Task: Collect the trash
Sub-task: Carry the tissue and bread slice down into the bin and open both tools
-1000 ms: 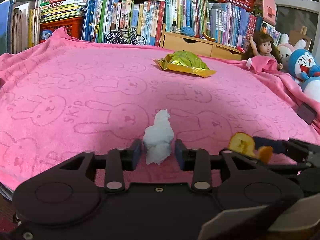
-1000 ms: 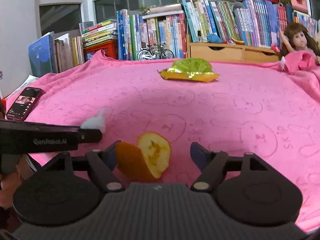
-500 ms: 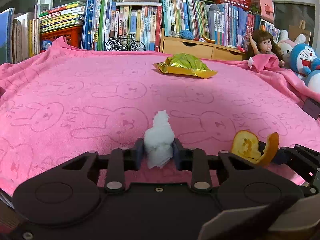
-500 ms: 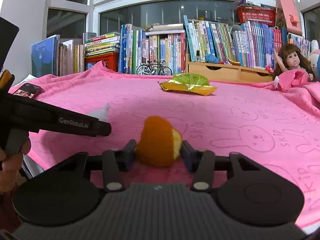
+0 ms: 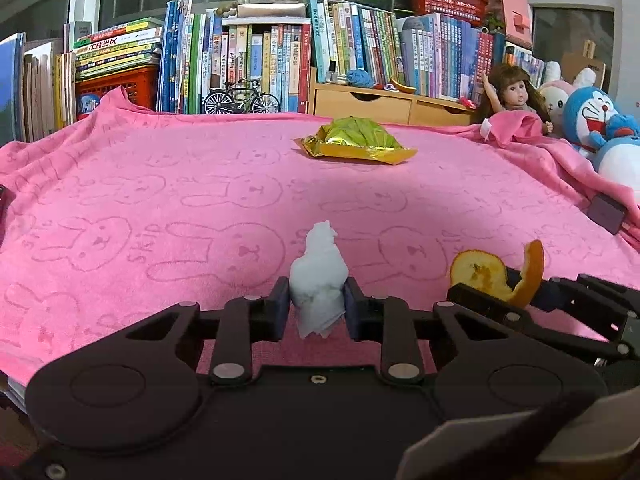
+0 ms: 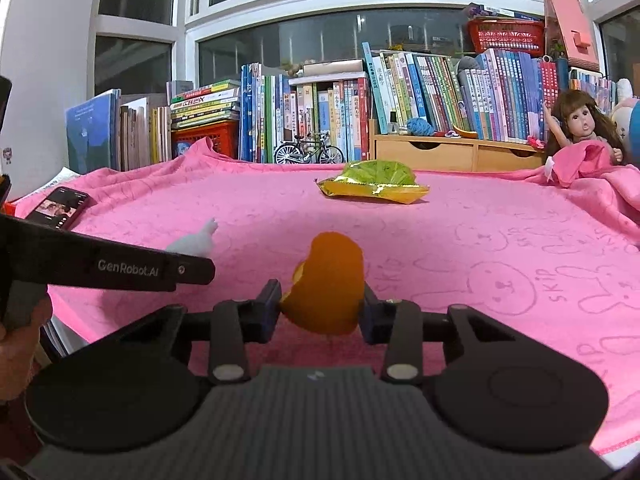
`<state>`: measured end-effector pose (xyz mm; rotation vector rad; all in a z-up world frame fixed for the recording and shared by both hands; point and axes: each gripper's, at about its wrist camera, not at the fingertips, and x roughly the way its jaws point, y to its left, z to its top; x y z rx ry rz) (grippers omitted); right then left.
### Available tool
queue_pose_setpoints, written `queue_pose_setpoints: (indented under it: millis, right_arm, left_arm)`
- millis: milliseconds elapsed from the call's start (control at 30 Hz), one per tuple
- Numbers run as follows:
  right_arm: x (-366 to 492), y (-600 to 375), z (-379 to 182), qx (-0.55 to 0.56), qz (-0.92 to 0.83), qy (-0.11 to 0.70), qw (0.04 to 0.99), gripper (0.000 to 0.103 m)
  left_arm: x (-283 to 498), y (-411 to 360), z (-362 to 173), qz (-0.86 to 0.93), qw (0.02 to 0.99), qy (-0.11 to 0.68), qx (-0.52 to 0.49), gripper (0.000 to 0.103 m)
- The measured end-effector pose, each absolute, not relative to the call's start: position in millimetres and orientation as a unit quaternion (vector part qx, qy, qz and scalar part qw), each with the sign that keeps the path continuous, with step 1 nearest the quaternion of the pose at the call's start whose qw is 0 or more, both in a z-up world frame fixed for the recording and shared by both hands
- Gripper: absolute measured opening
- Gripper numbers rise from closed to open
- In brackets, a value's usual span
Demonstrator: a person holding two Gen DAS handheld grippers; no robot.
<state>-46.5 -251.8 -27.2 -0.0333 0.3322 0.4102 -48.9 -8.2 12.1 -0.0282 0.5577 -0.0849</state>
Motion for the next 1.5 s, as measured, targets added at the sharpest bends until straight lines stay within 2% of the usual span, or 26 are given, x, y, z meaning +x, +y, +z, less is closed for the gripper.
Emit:
queue_pose_setpoints:
  millis: [567,900,1500]
  right_arm:
    - [-83,-259,-25,-0.021,0.225,0.178,0.958,0.044]
    - [-114,-266,-40,-0.015,0.238,0.220,0.946,0.045]
    - [-122,-261,-116,-0.008,0.219,0.370,0.903,0.045]
  left_arm:
    - [-94,-11,13,-0.058,0.950,0.305,-0.018,0.026]
    - [-126,-8,-4,-0.068,0.936,0.346,-0.019,0.026]
    - [-128,-3,-100,-0.047,0.859,0.508,-0.035,0.026]
